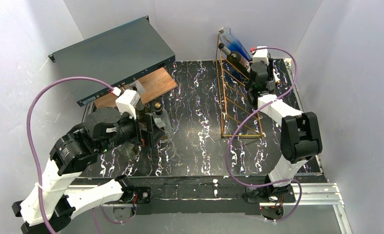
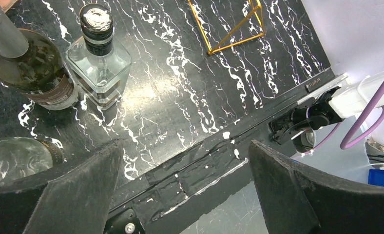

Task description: Put the wine bottle on the wine rack

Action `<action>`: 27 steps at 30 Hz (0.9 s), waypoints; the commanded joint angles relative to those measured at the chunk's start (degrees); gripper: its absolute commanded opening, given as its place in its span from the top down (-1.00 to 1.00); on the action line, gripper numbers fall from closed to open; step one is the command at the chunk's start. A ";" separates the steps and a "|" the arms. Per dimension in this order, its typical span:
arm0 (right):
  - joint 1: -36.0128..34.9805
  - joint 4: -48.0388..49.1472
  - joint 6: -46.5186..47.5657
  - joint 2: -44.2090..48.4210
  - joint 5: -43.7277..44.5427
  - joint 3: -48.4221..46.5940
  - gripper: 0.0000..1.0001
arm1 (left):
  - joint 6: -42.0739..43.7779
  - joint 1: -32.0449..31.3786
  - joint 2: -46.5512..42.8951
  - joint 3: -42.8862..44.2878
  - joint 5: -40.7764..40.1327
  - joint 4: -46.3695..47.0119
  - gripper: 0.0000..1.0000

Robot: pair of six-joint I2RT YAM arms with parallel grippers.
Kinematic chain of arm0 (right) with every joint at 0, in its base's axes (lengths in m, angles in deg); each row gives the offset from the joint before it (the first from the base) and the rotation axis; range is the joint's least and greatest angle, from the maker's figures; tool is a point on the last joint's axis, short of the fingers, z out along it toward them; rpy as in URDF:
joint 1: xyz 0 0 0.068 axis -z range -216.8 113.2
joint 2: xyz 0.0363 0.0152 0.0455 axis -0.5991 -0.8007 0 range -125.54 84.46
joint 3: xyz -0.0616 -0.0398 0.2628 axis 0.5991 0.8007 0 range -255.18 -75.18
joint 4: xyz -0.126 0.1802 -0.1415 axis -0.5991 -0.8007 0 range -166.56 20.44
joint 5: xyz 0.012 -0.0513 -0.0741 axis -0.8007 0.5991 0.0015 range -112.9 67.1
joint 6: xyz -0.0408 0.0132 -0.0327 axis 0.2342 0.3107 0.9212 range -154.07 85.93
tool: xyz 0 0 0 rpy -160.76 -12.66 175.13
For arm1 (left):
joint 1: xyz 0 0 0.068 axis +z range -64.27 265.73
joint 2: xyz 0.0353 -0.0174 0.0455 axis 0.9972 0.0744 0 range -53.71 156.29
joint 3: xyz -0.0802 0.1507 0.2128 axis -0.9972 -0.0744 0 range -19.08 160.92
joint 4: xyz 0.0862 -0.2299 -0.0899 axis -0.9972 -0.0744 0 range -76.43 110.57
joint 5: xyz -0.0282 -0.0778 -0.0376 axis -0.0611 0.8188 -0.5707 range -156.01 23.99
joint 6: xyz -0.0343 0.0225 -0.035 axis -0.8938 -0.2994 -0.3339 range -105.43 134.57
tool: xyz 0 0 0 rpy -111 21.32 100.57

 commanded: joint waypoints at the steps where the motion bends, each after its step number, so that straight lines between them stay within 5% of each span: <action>1: 0.20 15.77 2.66 1.56 0.88 -4.57 0.97 | 0.12 0.37 1.30 0.77 -0.83 -1.08 -0.99; 27: -0.92 14.73 5.27 -11.54 -1.17 -19.67 0.97 | 0.31 0.37 4.47 1.31 -1.00 -1.64 -0.99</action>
